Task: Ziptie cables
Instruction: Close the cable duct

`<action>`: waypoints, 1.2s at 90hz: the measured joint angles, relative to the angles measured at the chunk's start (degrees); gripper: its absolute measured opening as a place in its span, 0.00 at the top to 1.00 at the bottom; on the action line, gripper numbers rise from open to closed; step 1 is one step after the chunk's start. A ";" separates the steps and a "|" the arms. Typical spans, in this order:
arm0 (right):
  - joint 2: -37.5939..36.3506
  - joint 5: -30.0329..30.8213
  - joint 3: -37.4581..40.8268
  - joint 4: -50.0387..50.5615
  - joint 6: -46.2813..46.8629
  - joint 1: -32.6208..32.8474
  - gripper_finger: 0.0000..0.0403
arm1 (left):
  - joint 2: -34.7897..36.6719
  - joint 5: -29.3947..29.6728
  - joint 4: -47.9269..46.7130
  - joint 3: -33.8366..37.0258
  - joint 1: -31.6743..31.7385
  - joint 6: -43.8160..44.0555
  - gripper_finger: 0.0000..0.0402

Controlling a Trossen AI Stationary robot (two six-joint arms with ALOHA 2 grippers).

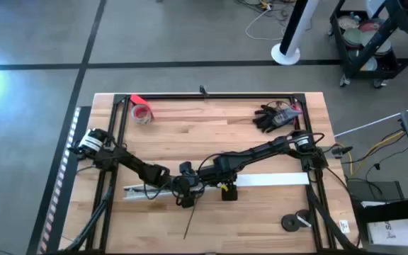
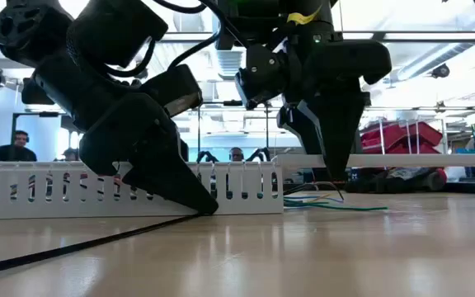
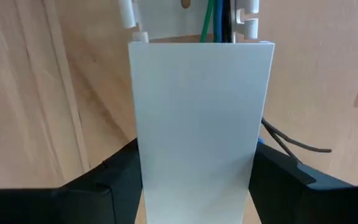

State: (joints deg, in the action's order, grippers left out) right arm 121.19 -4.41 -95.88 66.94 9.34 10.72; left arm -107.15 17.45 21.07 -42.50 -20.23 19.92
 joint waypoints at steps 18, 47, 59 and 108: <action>0.00 0.05 0.00 -0.12 -0.87 0.00 0.46 | 0.00 0.02 0.26 0.00 0.00 -0.11 0.42; 0.00 -0.11 0.02 -0.20 -2.24 0.00 0.45 | 0.00 -0.03 0.57 0.00 0.00 -0.62 0.41; 0.00 -1.64 0.02 -0.22 -3.50 0.00 0.46 | 0.00 -0.38 1.26 0.00 -0.02 -1.41 0.42; 0.00 -3.02 0.02 -0.35 -5.73 0.70 0.46 | 0.00 0.04 2.37 0.00 0.42 -1.77 0.42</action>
State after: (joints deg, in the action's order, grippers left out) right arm 121.19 -7.43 -95.85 66.59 3.61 11.42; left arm -107.15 17.50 23.44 -42.50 -19.81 18.15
